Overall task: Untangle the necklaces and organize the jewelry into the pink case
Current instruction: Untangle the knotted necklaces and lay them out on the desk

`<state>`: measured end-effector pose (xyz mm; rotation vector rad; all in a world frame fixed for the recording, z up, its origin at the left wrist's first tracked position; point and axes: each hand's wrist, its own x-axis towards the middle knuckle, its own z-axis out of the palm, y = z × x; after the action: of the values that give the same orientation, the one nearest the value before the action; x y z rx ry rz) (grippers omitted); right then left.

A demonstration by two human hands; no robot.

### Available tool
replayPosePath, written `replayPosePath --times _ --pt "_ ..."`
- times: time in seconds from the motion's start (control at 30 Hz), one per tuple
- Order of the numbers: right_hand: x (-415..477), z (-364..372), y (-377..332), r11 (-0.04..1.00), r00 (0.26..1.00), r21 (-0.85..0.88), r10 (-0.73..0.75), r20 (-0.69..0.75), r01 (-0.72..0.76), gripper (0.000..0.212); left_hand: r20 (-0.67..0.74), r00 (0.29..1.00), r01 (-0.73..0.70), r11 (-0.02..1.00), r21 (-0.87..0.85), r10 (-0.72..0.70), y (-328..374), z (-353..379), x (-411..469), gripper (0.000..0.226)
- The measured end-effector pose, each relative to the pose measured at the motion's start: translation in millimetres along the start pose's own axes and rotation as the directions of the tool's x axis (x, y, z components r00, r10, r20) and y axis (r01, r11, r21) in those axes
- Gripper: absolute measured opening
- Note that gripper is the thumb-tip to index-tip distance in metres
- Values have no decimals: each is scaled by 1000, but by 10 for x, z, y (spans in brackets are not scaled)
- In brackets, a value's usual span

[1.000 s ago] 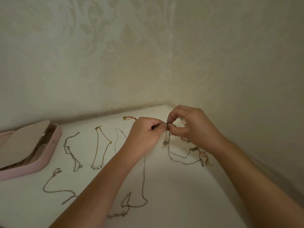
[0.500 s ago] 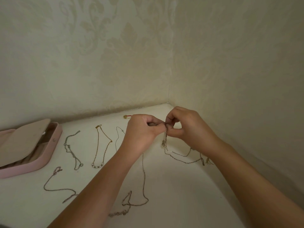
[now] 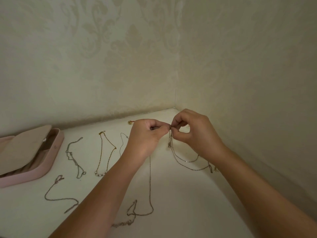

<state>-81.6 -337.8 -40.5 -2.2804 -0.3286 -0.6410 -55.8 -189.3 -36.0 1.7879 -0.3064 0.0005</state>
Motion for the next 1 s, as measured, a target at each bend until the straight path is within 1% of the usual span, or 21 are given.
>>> replayPosePath --times 0.1,0.17,0.23,0.3,0.37,0.43,0.5,0.57,0.63,0.73,0.83,1.0 --pt "-8 3 13 998 999 -41 -50 11 50 12 32 999 34 999 -24 -33 0 -9 10 7" --pt "-7 17 4 999 999 4 -37 -5 37 15 42 998 49 998 -34 -48 -6 -23 26 7" --pt "-1 33 -21 997 1000 76 22 -18 -21 20 41 998 46 998 -37 -44 -3 -32 34 7" --pt "11 30 -42 984 995 147 102 0 -101 21 40 999 39 998 -39 -37 3 -30 32 7" --pt "19 1 -55 958 984 227 170 46 -176 17 39 999 29 999 -38 -28 10 -29 25 5" --pt "16 -24 -63 939 976 268 200 81 -215 13 34 999 5 1000 -27 -4 12 -23 20 5" --pt "14 -20 -65 946 976 244 203 77 -216 13 28 999 -27 1000 -1 27 -2 -13 25 8" --pt "11 4 -72 960 980 192 198 38 -201 13 19 999 -43 999 2 43 -9 -5 24 14" --pt "0 24 -88 974 984 149 178 -17 -173 16 7 999 -39 999 -4 39 -18 -11 31 14" --pt "-18 41 -116 990 990 89 120 -78 -113 15 20 1000 -7 999 -50 8 -3 -34 33 9" --pt "-26 55 -123 998 988 31 62 -142 -59 16 25 1000 10 997 -83 -8 8 -44 31 10" --pt "-39 70 -128 997 983 -79 1 -182 -16 5 41 999 12 996 -86 -8 26 -58 19 10"
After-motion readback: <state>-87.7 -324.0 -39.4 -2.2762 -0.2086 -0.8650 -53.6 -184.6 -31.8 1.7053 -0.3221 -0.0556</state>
